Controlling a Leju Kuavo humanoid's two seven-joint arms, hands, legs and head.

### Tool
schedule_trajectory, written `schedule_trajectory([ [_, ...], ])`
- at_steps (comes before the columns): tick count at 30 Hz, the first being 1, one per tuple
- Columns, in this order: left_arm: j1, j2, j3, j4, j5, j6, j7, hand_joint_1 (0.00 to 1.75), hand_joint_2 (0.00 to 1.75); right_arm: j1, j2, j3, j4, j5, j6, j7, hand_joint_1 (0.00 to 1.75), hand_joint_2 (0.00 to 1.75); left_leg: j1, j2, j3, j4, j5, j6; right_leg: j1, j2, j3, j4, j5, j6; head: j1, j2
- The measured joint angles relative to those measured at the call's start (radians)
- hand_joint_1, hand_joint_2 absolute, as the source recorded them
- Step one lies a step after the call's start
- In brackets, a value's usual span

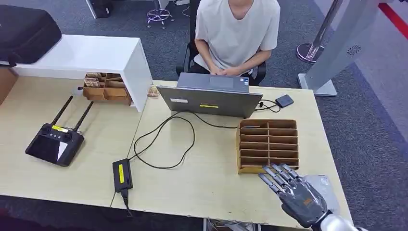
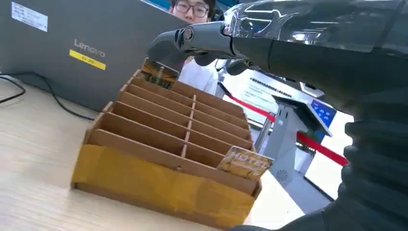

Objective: Pass the card to the sensor for recognition and then transmit it.

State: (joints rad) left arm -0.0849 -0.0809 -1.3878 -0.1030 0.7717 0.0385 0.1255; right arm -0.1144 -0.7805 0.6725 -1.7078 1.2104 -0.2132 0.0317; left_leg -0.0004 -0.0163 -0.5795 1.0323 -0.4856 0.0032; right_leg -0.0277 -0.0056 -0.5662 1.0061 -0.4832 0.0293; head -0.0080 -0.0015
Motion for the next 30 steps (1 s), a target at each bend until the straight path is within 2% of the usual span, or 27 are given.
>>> schedule_trajectory([
  [16,0.000,0.000,-0.005,0.000,-0.001,-0.001,0.000,0.00,1.75,0.002,0.058,0.001,0.047,0.004,-0.002,0.000,0.00,1.75,-0.001,0.000,0.000,0.000,0.000,0.000,-0.001,0.000,0.000,0.000,0.000,0.000,0.000,0.000],
  [19,-0.001,0.000,-0.006,0.000,-0.006,-0.003,0.002,0.00,1.75,0.001,0.074,0.001,0.059,0.010,-0.021,0.000,0.00,1.75,-0.001,0.000,0.000,0.000,0.000,0.000,-0.001,0.000,0.000,0.000,0.000,0.000,0.000,0.000],
  [24,-0.004,0.000,-0.009,0.000,-0.015,-0.007,0.009,0.00,1.75,-0.020,0.153,0.016,0.126,0.057,-0.071,0.000,0.00,1.75,0.000,0.001,0.000,0.000,0.000,0.000,-0.001,0.001,0.000,0.000,0.000,0.000,0.000,0.000],
  [30,-0.007,0.000,-0.016,0.000,-0.021,-0.013,0.013,0.00,1.75,-0.059,0.232,0.039,0.217,0.071,-0.095,0.013,0.00,1.75,0.000,0.001,0.000,0.000,0.000,0.000,-0.001,0.001,0.000,0.001,0.000,0.000,0.000,0.000],
])
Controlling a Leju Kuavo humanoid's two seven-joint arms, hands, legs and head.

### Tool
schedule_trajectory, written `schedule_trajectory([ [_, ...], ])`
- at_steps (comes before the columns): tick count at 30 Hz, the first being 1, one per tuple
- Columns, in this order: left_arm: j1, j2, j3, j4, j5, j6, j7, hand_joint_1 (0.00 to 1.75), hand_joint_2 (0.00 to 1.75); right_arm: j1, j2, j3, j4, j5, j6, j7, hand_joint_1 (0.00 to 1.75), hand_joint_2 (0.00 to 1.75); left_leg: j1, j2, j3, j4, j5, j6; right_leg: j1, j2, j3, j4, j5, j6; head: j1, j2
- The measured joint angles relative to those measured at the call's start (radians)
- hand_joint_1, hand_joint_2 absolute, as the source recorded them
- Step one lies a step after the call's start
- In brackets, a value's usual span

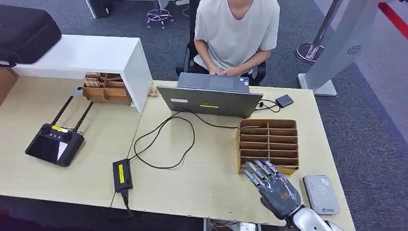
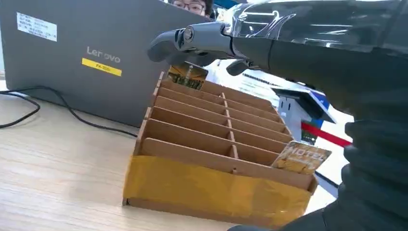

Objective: Pass the card to the sensor for recognition and then transmit it.

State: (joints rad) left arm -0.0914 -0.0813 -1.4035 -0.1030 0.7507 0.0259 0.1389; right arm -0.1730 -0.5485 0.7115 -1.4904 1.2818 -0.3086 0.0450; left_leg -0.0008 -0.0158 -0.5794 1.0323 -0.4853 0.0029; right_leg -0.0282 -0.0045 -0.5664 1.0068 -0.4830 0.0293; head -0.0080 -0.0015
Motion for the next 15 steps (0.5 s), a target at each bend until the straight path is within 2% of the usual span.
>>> schedule_trajectory([
  [6,-0.001,0.000,-0.003,0.000,-0.001,-0.002,0.002,0.00,1.75,-0.018,0.038,0.013,0.052,0.007,-0.014,0.005,0.00,1.75,0.000,0.000,0.000,0.000,0.000,0.000,0.000,0.000,0.000,0.000,0.000,0.000,0.000,0.000],
  [15,-0.001,0.000,-0.003,0.000,-0.001,-0.002,0.002,0.00,1.75,-0.022,0.055,0.014,0.075,0.007,-0.014,0.005,0.00,1.75,0.000,0.000,0.000,0.000,0.000,0.000,0.000,0.000,0.000,0.000,0.000,0.000,0.000,0.000],
])
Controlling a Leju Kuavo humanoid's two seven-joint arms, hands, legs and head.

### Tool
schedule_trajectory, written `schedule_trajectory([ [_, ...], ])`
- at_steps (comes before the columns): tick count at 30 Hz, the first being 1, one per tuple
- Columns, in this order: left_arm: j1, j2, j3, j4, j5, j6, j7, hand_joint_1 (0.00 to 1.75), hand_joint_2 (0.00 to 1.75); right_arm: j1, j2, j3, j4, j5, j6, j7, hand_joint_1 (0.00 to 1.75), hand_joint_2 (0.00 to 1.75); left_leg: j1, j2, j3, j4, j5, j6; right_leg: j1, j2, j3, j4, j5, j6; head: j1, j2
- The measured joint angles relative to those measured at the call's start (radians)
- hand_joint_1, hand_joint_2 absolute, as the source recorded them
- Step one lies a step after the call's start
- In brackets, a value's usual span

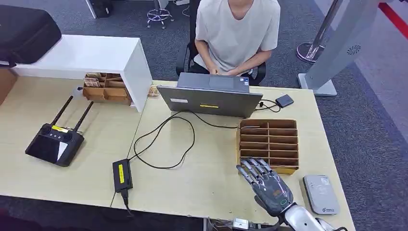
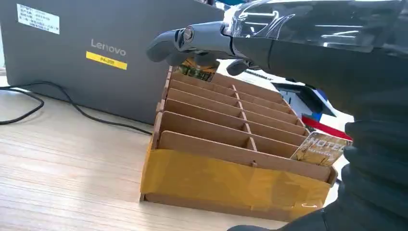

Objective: Pass the card to the sensor for recognition and then transmit it.

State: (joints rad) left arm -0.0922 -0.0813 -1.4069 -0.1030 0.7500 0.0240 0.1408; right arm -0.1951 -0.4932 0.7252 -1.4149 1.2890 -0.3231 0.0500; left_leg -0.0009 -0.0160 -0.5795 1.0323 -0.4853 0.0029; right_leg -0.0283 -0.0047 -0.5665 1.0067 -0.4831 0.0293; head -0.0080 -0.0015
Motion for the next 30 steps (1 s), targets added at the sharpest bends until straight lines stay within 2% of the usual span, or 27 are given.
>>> schedule_trajectory([
  [13,-0.001,0.000,0.000,0.000,-0.003,-0.002,0.002,0.00,1.75,-0.009,0.017,0.000,0.019,0.004,-0.004,0.004,0.00,1.75,0.000,0.000,0.000,0.000,0.000,0.000,0.000,0.000,0.000,0.000,0.000,0.000,0.000,0.000],
  [19,-0.003,0.000,-0.010,0.000,-0.014,-0.008,0.003,0.00,1.75,-0.044,0.060,0.000,0.061,0.023,-0.033,0.007,0.00,1.75,0.000,0.000,0.000,0.000,0.000,0.000,0.000,0.000,0.000,0.000,0.000,0.000,0.000,0.000],
  [23,-0.006,0.000,-0.018,0.000,-0.023,-0.014,0.006,0.00,1.75,-0.072,0.086,0.000,0.086,0.076,-0.081,0.039,0.00,1.75,0.000,0.000,0.000,0.000,0.000,0.000,0.000,0.000,0.000,0.001,0.000,0.000,0.000,0.000],
  [30,-0.011,-0.004,-0.036,0.000,-0.035,-0.021,0.014,0.00,1.75,-0.168,0.145,-0.002,0.165,0.091,-0.077,0.043,0.00,1.75,0.000,0.001,0.000,0.000,0.000,0.000,0.000,0.001,0.000,0.001,0.001,-0.001,0.000,0.000],
])
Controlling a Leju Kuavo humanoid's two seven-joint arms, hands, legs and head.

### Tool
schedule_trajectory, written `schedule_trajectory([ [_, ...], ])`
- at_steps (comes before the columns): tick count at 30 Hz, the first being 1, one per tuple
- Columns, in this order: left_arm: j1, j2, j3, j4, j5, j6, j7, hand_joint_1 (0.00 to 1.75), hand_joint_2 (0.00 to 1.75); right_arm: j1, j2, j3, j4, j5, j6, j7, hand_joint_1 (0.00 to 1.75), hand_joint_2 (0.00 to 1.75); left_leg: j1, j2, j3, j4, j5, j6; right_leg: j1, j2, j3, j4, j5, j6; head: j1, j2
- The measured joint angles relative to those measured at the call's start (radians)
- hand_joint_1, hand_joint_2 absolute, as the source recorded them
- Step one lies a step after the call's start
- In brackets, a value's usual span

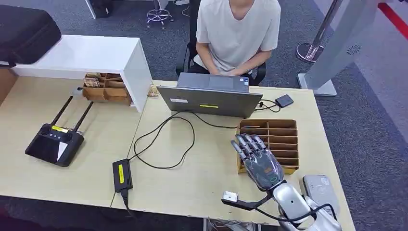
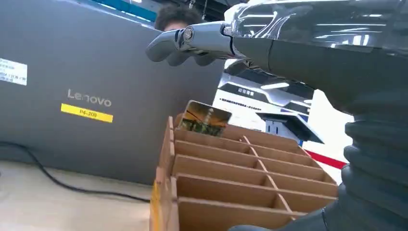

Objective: Pass the card to the sensor for recognition and then transmit it.

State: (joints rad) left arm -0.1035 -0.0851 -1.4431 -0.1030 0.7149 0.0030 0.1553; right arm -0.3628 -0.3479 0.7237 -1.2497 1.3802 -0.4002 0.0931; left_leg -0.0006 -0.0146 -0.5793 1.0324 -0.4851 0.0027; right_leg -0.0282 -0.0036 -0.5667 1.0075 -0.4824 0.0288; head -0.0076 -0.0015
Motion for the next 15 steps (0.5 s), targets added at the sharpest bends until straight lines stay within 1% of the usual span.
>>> schedule_trajectory([
  [7,-0.001,-0.001,-0.002,0.000,-0.003,-0.002,0.005,0.00,1.75,-0.039,0.037,-0.003,0.058,0.002,0.001,0.002,0.00,1.75,0.000,0.000,0.000,0.000,0.000,0.000,0.000,0.000,0.000,0.000,0.000,0.000,0.000,0.000],
  [15,-0.002,-0.001,-0.002,0.000,-0.012,-0.005,0.006,0.00,1.75,-0.076,0.050,-0.020,0.138,0.001,-0.001,0.009,0.00,1.75,0.000,0.000,0.000,0.000,0.000,0.000,0.000,0.000,0.000,0.000,0.000,0.000,0.000,0.000],
])
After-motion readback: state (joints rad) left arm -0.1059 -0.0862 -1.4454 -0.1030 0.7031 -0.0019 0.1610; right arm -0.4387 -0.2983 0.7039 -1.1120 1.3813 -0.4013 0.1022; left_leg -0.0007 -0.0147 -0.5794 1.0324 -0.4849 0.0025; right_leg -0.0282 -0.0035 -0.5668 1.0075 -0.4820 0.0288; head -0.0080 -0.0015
